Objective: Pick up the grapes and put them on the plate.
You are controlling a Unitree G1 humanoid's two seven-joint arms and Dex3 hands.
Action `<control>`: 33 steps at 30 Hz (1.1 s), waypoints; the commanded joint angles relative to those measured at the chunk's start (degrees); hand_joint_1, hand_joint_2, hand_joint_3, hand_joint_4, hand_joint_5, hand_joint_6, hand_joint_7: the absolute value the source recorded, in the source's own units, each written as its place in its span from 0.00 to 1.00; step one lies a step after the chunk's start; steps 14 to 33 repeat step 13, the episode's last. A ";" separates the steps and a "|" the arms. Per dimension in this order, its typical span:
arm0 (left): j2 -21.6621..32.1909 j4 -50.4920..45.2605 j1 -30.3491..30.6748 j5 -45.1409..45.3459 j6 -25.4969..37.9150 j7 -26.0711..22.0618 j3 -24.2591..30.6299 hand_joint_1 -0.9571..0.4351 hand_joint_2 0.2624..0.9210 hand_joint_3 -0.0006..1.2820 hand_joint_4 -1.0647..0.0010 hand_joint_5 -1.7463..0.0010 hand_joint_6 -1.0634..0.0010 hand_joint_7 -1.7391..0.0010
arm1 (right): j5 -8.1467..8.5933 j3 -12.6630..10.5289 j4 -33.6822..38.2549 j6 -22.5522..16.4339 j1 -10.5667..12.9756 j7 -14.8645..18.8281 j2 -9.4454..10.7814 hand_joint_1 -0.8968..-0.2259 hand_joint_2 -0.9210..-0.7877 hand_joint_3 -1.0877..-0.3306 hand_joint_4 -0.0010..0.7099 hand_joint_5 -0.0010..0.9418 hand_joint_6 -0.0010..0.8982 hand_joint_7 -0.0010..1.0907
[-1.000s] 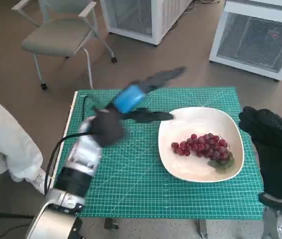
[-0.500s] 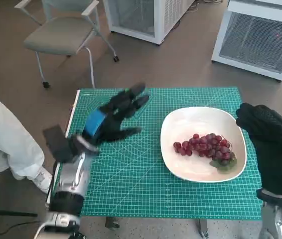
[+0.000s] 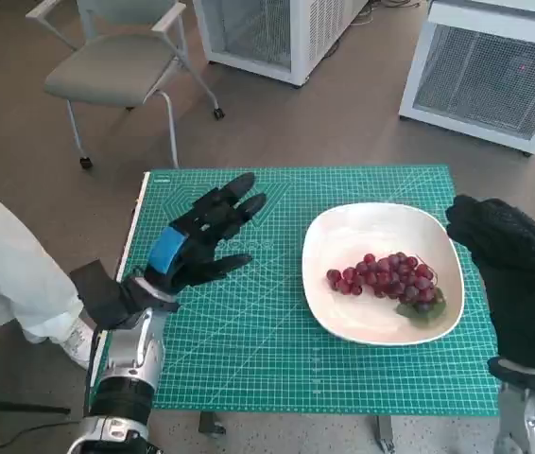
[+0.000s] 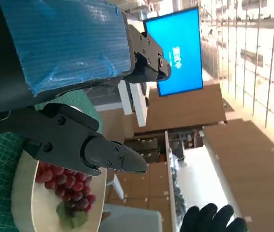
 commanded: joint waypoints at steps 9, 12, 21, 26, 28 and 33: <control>-1.78 -3.50 2.67 -2.44 -0.55 -0.46 1.26 0.32 1.00 0.08 0.65 1.00 0.59 0.99 | 0.67 0.56 1.70 0.90 -0.03 0.78 0.18 0.86 0.00 0.66 0.59 0.88 0.32 0.90; -1.90 -4.15 3.07 -2.55 -0.29 -0.60 1.23 0.32 1.00 0.08 0.66 1.00 0.59 0.99 | 0.71 0.67 1.76 1.03 -0.18 0.75 0.25 0.86 0.00 0.66 0.59 0.88 0.32 0.90; -1.92 -4.26 3.13 -2.58 -0.21 -0.62 1.23 0.32 1.00 0.08 0.66 1.00 0.59 0.99 | 0.72 0.68 1.78 1.05 -0.21 0.74 0.26 0.86 0.00 0.66 0.59 0.88 0.32 0.90; -1.92 -4.26 3.13 -2.58 -0.21 -0.62 1.23 0.32 1.00 0.08 0.66 1.00 0.59 0.99 | 0.72 0.68 1.78 1.05 -0.21 0.74 0.26 0.86 0.00 0.66 0.59 0.88 0.32 0.90; -1.92 -4.26 3.13 -2.58 -0.21 -0.62 1.23 0.32 1.00 0.08 0.66 1.00 0.59 0.99 | 0.72 0.68 1.78 1.05 -0.21 0.74 0.26 0.86 0.00 0.66 0.59 0.88 0.32 0.90; -1.92 -4.26 3.13 -2.58 -0.21 -0.62 1.23 0.32 1.00 0.08 0.66 1.00 0.59 0.99 | 0.72 0.68 1.78 1.05 -0.21 0.74 0.26 0.86 0.00 0.66 0.59 0.88 0.32 0.90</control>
